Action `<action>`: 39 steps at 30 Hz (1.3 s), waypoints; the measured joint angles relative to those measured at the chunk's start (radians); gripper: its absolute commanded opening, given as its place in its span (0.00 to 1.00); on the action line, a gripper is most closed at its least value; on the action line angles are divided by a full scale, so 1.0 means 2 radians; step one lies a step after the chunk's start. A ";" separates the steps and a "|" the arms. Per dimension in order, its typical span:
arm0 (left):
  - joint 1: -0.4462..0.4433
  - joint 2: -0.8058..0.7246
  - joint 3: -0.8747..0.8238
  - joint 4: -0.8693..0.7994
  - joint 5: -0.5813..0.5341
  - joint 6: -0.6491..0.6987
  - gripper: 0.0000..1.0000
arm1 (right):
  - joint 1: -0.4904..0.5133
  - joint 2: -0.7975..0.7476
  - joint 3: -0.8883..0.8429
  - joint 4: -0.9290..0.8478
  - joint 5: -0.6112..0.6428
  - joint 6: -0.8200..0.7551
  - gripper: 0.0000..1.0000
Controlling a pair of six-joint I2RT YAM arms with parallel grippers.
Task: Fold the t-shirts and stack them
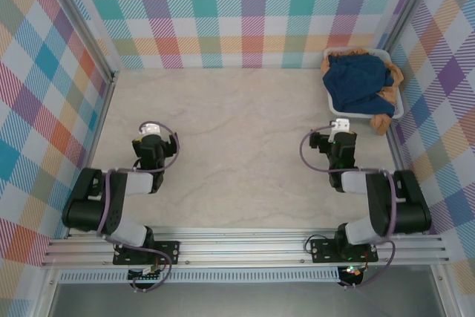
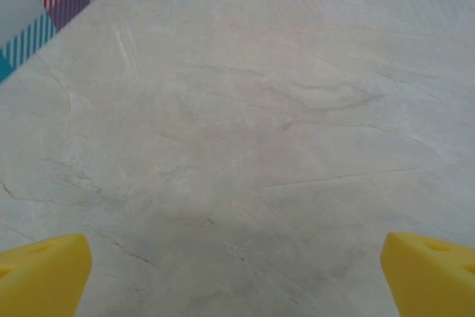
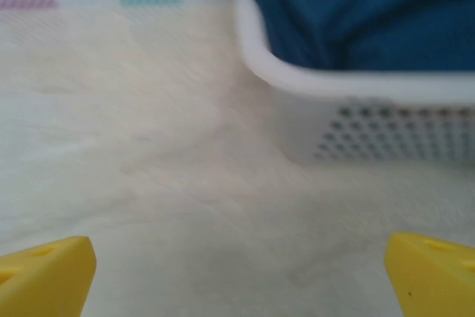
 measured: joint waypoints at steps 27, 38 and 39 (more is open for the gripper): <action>-0.169 -0.005 0.499 -0.529 0.168 -0.252 1.00 | -0.215 0.275 0.661 -0.687 -0.186 0.307 0.57; -0.172 -0.033 0.499 -0.555 0.179 -0.250 0.93 | -0.216 0.368 0.744 -0.680 -0.240 0.317 0.12; -0.172 -0.037 0.498 -0.555 0.180 -0.250 0.91 | -0.216 0.370 0.745 -0.678 -0.241 0.317 0.04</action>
